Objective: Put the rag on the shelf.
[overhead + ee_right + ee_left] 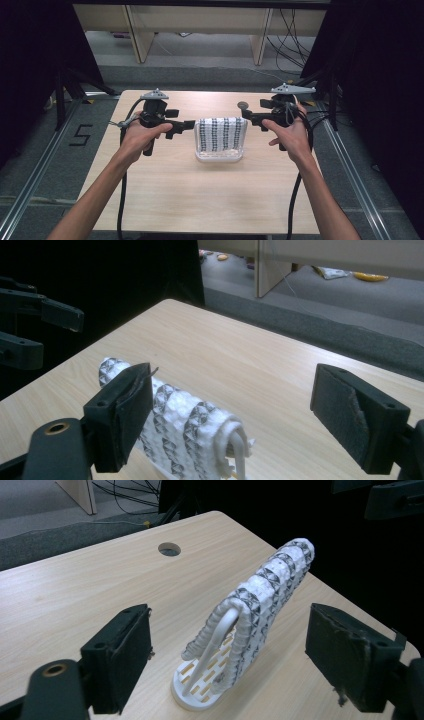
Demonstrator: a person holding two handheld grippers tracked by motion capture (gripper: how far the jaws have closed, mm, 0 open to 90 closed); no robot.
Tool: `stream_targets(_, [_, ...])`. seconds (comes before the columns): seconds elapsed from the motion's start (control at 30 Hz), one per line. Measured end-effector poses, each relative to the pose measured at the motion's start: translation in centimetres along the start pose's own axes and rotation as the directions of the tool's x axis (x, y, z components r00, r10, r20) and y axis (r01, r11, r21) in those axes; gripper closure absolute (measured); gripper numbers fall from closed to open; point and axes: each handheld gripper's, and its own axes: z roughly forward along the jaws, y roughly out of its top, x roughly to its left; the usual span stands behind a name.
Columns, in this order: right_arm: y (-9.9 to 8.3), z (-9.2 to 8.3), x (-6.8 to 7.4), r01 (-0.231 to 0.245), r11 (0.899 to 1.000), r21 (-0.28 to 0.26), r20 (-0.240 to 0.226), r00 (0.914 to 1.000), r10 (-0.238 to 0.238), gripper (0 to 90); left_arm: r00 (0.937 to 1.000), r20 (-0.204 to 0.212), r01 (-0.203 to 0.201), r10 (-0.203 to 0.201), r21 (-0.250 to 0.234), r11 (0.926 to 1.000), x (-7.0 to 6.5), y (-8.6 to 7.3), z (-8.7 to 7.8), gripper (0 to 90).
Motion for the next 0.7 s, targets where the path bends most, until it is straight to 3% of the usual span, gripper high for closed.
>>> stream_targets(0.17, [-0.3, -0.3, 0.2, 0.014, 1.0, -0.003, -0.001, 0.9999, -0.014, 18.5, 0.9997, 0.021, -0.015, 0.015, -0.001, 0.9999, -0.8, -0.7, -0.7, 16.9])
stream_targets(0.3, [-0.8, -1.0, 0.6, -0.004, 1.0, -0.012, -0.009, 0.9999, 0.004, 18.5, 0.9989, 0.04, -0.025, 0.026, -0.013, 0.9996, -1.6, -1.4, -1.3, 16.7])
stream_targets(0.53, [-1.5, -1.9, 1.1, 0.017, 0.999, -0.032, -0.02, 0.9996, -0.017, 18.4, 0.9976, 0.06, -0.033, 0.034, -0.022, 0.9992, -2.4, -2.8, -1.8, 16.3])
stream_targets(0.7, [-2.1, -2.2, 1.5, 0.007, 1.0, -0.026, -0.022, 0.9997, -0.007, 18.5, 0.9972, 0.064, -0.038, 0.039, -0.017, 0.9991, -2.8, -3.7, -1.9, 16.3])
